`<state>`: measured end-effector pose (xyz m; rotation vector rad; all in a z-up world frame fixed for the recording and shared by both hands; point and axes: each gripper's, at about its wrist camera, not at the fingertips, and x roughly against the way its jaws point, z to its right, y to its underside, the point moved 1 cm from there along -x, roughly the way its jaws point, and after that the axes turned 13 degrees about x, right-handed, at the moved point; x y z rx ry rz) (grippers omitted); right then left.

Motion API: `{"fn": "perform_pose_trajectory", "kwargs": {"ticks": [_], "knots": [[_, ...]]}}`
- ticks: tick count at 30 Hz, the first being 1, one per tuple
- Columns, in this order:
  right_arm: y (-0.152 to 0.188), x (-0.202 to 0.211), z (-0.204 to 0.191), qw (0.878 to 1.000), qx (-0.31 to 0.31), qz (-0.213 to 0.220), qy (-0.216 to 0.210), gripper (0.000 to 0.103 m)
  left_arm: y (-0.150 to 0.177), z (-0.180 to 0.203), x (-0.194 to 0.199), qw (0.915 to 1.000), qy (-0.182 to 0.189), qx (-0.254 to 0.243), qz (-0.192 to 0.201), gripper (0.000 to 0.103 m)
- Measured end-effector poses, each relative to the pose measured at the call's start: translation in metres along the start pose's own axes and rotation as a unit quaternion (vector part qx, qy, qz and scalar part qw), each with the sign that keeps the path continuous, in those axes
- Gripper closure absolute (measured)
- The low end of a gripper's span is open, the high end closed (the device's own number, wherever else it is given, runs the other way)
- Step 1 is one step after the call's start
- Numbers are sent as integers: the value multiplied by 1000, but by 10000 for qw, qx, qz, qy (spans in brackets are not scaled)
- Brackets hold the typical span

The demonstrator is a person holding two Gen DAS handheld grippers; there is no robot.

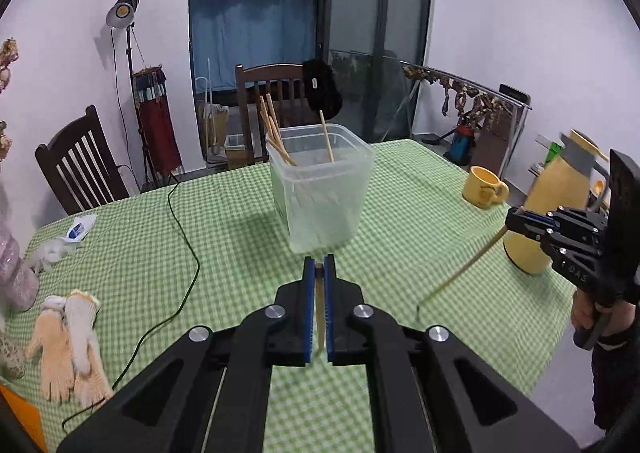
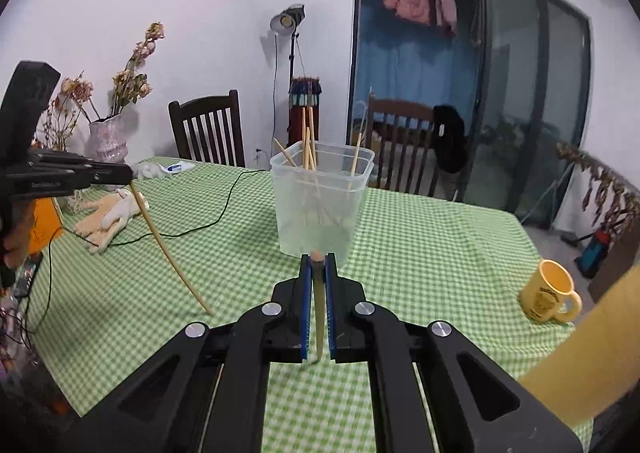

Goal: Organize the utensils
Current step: 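Lift and carry both held chopsticks toward the clear plastic box, then lower both chopsticks into the clear plastic box with both tools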

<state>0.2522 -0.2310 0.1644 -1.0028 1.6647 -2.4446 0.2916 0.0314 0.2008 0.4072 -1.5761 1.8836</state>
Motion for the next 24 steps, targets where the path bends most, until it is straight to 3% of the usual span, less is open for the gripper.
{"fn": "perform_pose_trajectory", "kwargs": {"ticks": [7, 15, 19, 24], "knots": [[-18, -26, 16, 9993, -26, -235, -296, 96, -16, -7, -22, 9996, 35, 237, 115, 101], [-38, -38, 26, 9989, -142, -306, -318, 97, -28, -8, -29, 9992, 145, 337, 133, 102], [-72, -31, 34, 9997, -115, -68, -192, 97, -58, 0, -13, 9986, 261, 242, 401, 102], [-124, -28, 46, 9998, 111, 134, 10, 97, -118, 9, 10, 9960, 479, 212, 725, 102]]}}
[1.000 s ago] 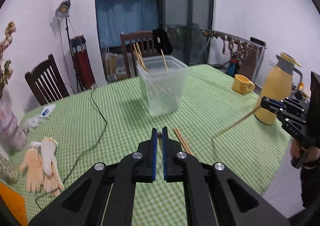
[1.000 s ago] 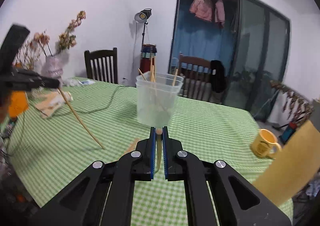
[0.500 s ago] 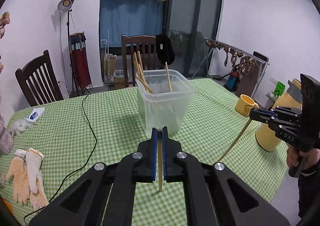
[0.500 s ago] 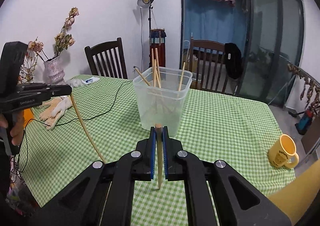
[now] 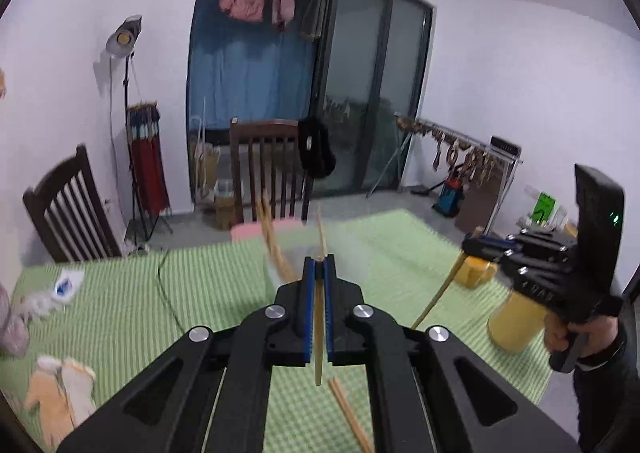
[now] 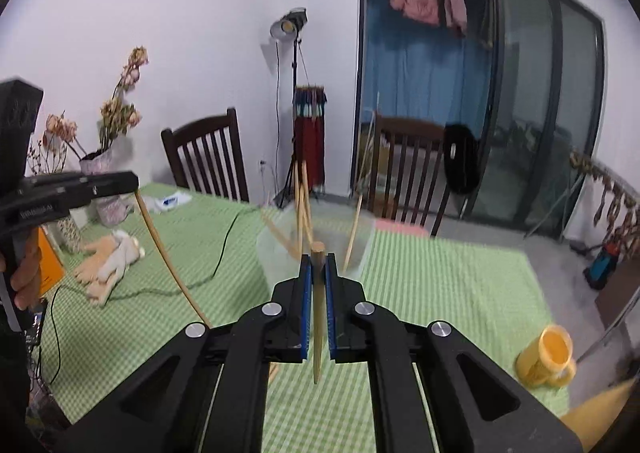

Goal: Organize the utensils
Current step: 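Lower both chopsticks into the clear plastic box with both tools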

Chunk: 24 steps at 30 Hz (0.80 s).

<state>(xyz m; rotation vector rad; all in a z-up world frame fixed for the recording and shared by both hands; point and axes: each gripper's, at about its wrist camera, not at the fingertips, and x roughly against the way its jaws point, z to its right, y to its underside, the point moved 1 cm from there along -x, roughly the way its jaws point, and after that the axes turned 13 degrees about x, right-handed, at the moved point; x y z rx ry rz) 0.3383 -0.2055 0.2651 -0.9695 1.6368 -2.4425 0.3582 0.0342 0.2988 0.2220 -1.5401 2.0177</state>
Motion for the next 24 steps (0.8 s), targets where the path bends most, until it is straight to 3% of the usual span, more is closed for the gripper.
{"fn": "perform_pose_trajectory", "kwargs": {"ticks": [7, 12, 18, 24], "knots": [[-80, -12, 30, 9996, -93, 270, 80, 97, -99, 16, -6, 9994, -54, -87, 321, 102], [-111, -42, 38, 9993, 46, 309, 197, 97, -135, 23, -31, 9991, 24, -96, 415, 102], [-105, -91, 41, 9999, 47, 99, 63, 97, -143, 15, -86, 9998, 31, 9, 210, 102], [-70, -156, 48, 9987, -93, -478, -172, 97, -128, -10, -159, 9995, 0, 165, -254, 102]]}}
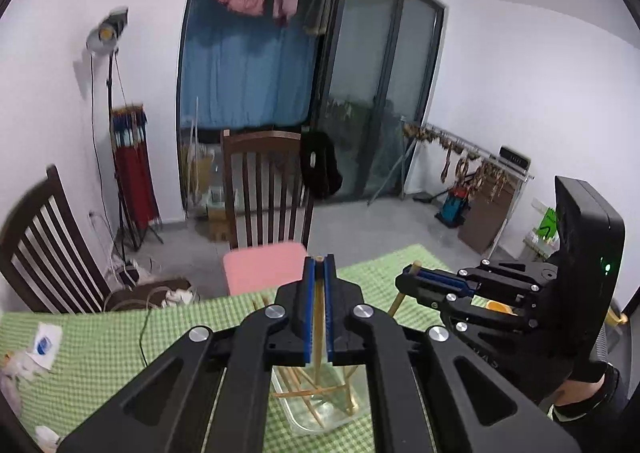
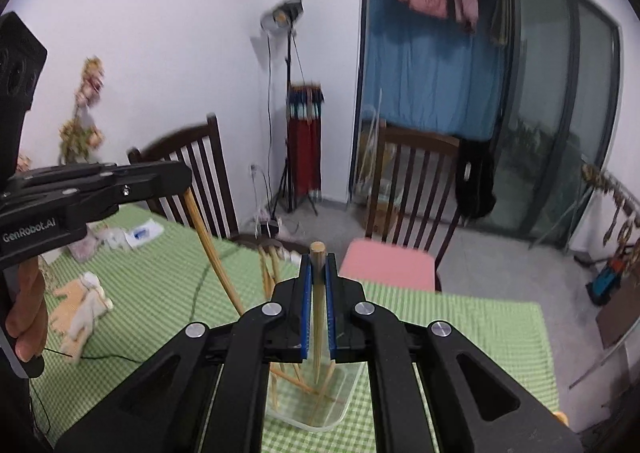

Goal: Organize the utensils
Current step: 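Lower both chopsticks into the clear plastic box with both tools, then open both tools to release the chopsticks into the box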

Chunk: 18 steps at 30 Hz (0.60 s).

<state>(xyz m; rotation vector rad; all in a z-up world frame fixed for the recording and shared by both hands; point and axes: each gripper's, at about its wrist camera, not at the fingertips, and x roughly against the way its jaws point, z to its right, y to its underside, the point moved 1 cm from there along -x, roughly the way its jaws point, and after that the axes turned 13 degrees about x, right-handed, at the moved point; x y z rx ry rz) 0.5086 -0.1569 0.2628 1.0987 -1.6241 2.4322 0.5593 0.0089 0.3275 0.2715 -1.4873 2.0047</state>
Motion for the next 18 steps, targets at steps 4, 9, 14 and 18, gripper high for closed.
{"fn": "perform_pose_trajectory", "kwargs": {"ticks": [4, 9, 14, 18], "knots": [[25, -40, 6, 9990, -150, -402, -138, 96, 20, -16, -52, 9990, -119, 68, -416, 102], [48, -75, 15, 9966, -324, -724, -221, 96, 49, -43, -106, 9944, -349, 175, -986, 101], [55, -84, 24, 9945, -542, -842, -302, 79, 68, -59, -126, 9922, -405, 450, -1088, 90], [50, -68, 25, 9963, -611, -572, -185, 46, 81, -72, -103, 9928, -141, 829, -847, 67]]}}
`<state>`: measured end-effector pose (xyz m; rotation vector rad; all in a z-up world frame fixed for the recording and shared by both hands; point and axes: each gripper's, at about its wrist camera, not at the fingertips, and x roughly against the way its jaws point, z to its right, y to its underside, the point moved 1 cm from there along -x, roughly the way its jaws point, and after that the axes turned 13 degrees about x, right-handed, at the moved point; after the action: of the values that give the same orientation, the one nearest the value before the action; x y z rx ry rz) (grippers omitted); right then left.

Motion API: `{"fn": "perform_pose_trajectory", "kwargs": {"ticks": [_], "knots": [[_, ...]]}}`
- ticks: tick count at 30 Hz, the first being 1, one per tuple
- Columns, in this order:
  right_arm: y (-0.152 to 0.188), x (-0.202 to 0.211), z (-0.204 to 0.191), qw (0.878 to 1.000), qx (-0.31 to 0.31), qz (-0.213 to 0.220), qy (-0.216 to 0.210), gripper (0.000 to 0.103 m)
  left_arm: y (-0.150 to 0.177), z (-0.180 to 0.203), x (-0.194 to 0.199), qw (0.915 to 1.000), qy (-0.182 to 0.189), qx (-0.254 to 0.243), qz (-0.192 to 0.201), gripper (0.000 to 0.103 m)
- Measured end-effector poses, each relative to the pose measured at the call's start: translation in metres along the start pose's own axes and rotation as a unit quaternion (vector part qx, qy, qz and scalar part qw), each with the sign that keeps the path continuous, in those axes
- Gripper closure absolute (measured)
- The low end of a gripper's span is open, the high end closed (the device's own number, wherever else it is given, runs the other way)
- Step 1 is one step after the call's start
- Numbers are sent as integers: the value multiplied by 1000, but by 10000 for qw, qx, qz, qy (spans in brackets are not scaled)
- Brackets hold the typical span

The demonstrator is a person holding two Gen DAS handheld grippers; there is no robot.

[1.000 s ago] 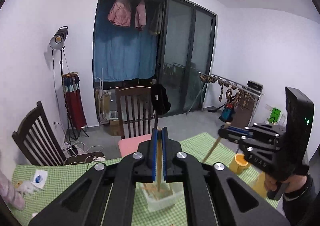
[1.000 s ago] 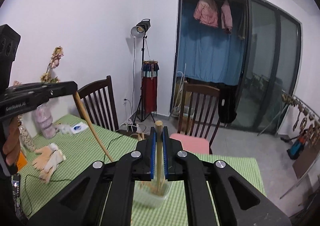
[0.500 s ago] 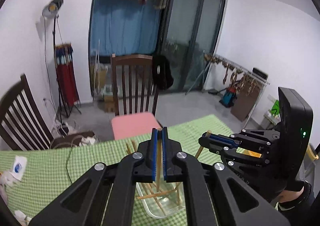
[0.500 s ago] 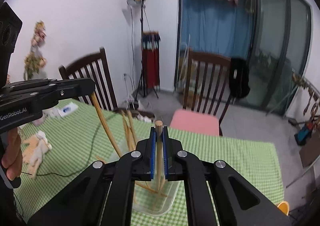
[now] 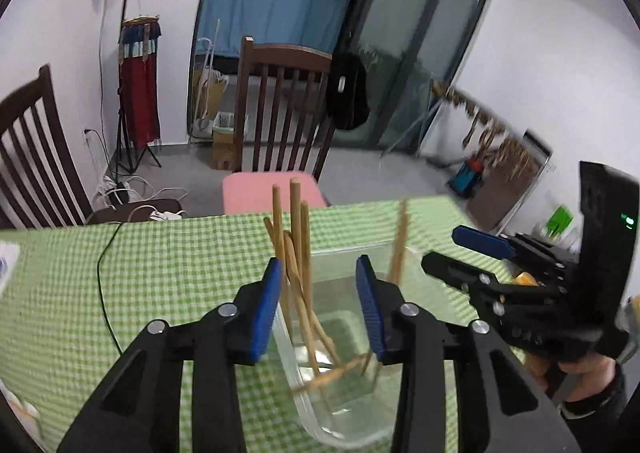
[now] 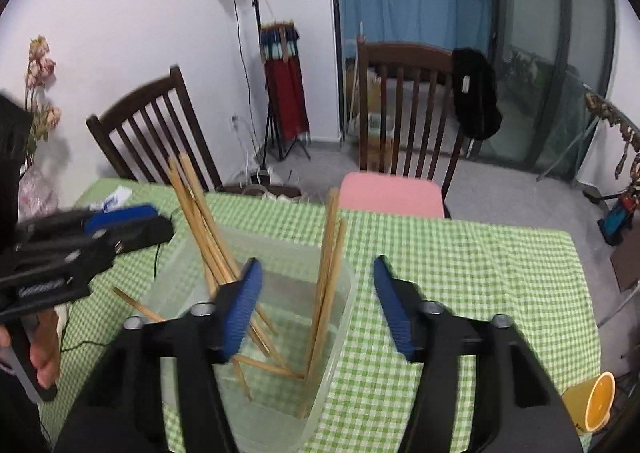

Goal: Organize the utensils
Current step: 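Open both tools to release the chopsticks into the box, then withdraw both open tools from the box toward the remaining chopsticks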

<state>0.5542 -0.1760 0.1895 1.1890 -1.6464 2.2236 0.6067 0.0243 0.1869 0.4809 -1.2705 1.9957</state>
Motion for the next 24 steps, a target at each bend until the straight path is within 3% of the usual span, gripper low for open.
{"fn": "perform_pose_trajectory", "kwargs": {"ticks": [2, 8, 14, 19, 24], "knots": [[-3, 16, 0, 9998, -73, 187, 75, 46, 11, -2, 18, 9999, 130, 60, 49, 67], [8, 54, -7, 9989, 3, 403, 234, 46, 51, -4, 77, 9986, -150, -228, 452, 58], [39, 81, -9, 9978, -6, 254, 610, 46, 78, -11, 125, 9942, -555, -301, 874, 35], [65, 120, -9, 9952, -13, 320, 926, 39, 108, -15, 167, 9866, -955, -472, 1238, 16], [89, 154, -22, 9918, 173, 489, 1169, 38, 141, -15, 204, 9843, -914, -549, 1404, 12]]}}
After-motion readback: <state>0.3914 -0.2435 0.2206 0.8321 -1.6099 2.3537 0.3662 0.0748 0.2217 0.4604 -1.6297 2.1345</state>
